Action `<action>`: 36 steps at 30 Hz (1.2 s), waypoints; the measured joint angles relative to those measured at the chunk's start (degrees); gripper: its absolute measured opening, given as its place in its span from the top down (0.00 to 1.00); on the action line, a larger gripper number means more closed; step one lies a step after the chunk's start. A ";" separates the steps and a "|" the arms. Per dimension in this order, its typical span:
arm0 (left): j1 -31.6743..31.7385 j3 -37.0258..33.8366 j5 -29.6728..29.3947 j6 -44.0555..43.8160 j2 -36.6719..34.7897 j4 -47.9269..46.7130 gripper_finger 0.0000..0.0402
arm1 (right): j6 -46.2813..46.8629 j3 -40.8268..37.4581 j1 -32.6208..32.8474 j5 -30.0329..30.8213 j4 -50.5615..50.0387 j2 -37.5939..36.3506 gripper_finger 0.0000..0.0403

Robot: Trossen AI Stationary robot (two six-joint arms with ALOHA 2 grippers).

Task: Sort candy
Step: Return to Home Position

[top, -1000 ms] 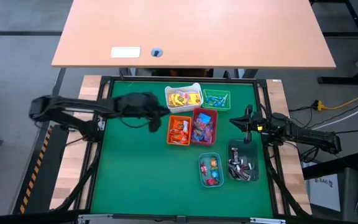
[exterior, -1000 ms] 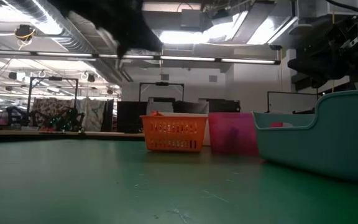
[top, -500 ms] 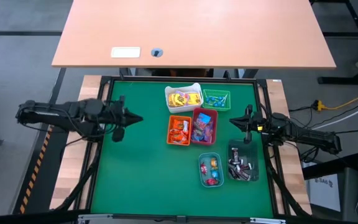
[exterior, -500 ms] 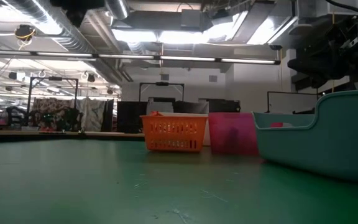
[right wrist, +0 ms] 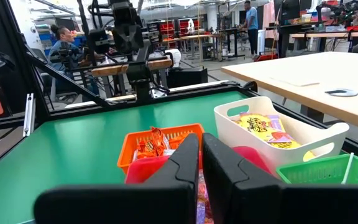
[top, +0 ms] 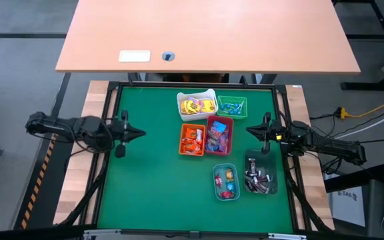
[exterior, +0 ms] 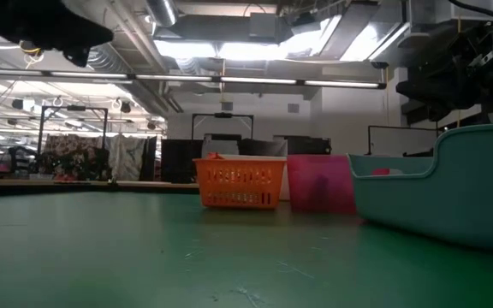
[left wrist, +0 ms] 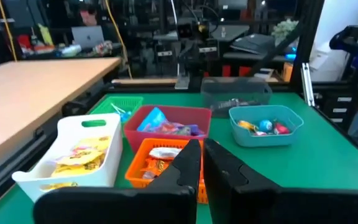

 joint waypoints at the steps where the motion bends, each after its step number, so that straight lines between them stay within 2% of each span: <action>1: 0.00 -0.73 -0.01 0.42 -1.41 -0.09 0.98 | 0.00 0.00 0.01 0.00 0.00 0.00 0.95; 9: 0.00 -3.58 -0.06 4.77 -9.99 -0.79 0.98 | 0.00 0.00 0.00 0.00 0.00 0.00 0.95; 16: 0.00 -7.84 -0.20 5.07 -16.56 -1.81 0.98 | 0.00 0.00 0.00 0.00 0.00 -0.01 0.95; 27: 3.09 -13.32 -2.92 5.39 -16.66 1.42 0.98 | 0.00 0.00 0.00 0.07 0.00 0.00 0.95; 31: 5.09 -16.09 0.00 5.55 -16.61 5.31 0.99 | 0.00 0.00 0.01 0.09 0.00 0.00 0.95; 36: 8.18 -18.39 6.81 7.35 -16.64 11.28 1.00 | 0.00 0.00 0.01 0.11 -0.01 0.00 0.95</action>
